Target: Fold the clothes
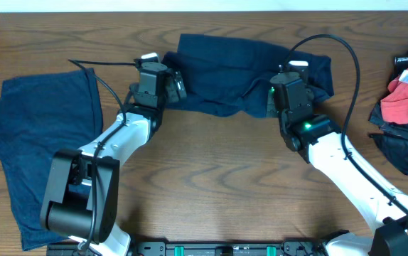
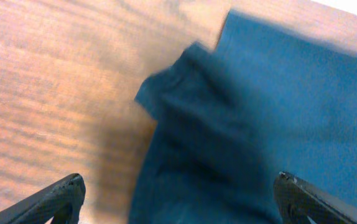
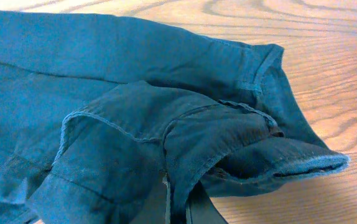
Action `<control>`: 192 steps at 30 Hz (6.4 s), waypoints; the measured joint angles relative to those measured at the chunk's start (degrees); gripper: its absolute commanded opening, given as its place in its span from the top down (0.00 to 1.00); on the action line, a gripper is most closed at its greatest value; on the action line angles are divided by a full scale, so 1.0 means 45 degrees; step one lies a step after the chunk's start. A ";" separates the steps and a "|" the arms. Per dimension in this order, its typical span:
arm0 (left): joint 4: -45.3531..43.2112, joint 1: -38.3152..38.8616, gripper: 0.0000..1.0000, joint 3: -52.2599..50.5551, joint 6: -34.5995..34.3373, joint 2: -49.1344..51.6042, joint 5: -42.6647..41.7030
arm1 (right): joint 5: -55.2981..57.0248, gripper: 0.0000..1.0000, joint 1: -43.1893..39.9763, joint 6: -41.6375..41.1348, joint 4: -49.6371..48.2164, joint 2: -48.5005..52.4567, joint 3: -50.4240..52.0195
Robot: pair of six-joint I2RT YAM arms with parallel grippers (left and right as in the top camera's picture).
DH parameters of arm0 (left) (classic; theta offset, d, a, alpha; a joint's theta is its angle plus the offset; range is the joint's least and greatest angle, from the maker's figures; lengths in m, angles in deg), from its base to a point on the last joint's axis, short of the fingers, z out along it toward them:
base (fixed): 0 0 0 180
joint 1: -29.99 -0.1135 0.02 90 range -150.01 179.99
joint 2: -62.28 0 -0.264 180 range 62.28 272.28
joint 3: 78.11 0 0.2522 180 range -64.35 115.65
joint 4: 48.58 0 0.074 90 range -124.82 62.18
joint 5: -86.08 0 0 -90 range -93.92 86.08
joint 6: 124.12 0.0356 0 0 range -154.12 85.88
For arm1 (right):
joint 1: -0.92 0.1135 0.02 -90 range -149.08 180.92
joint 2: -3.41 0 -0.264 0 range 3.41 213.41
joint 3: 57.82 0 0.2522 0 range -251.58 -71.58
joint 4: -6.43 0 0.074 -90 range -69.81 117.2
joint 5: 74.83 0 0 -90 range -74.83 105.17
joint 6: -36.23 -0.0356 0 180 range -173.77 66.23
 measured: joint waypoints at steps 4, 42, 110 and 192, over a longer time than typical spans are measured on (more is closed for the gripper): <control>-0.0845 -0.0238 0.02 0.0005 -0.0933 0.0000 -0.1161 | 0.0019 0.99 0.0296 0.0000 0.0058 0.0000 0.0000; 0.3347 -0.1370 0.02 0.2637 -0.1685 0.1656 -0.2973 | 0.1321 0.98 0.1166 -0.6543 0.6965 -0.1540 -0.0141; 0.5406 -0.1365 0.47 0.2647 -0.1705 0.1666 -0.2312 | 0.1379 0.99 0.1166 -0.7019 0.6630 -0.1535 -0.0141; 1.0768 -0.1117 0.94 0.2987 -0.1044 -0.4245 -0.1923 | 0.1229 0.99 -0.0408 -0.4794 0.6688 -0.4061 -0.0889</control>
